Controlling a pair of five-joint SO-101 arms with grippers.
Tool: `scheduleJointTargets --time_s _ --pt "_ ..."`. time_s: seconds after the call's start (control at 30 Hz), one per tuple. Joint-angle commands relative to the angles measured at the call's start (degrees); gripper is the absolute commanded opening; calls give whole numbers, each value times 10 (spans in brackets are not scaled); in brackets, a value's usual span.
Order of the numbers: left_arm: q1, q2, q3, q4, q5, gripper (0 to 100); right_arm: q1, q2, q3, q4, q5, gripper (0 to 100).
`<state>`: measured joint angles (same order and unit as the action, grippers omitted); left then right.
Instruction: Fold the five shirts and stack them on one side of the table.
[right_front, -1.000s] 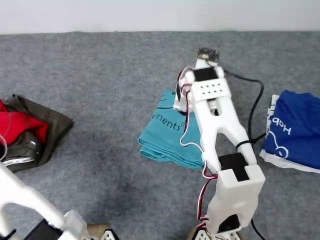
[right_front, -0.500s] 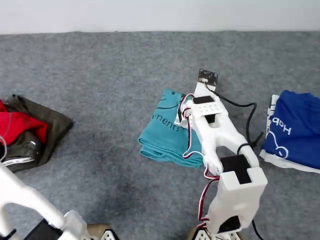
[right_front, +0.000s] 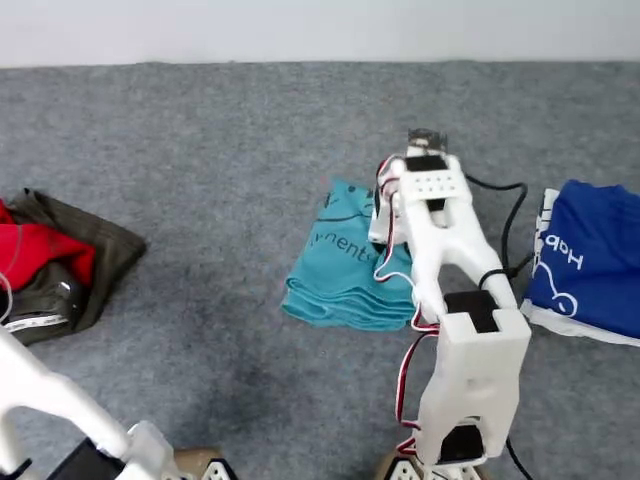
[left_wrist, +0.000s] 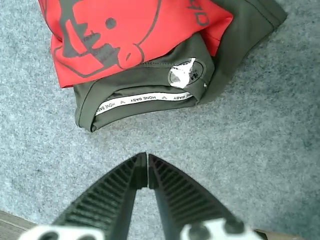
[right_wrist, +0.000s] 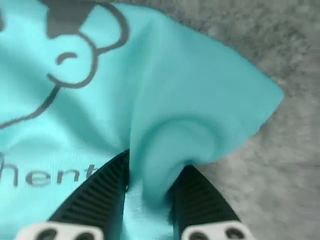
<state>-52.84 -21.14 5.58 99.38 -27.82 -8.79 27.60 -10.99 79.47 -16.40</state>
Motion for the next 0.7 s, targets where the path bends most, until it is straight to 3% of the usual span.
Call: scheduleJointTargets --time_s 0.0,0.2,0.67 --pt "-4 -18 -3 -2 -5 17 29 -5 -100 101 75 9" --pt "-4 -18 -3 -3 -6 17 97 -6 -243 237 161 9" --pt "-4 -18 6 -11 -6 18 183 -182 -249 233 285 8"
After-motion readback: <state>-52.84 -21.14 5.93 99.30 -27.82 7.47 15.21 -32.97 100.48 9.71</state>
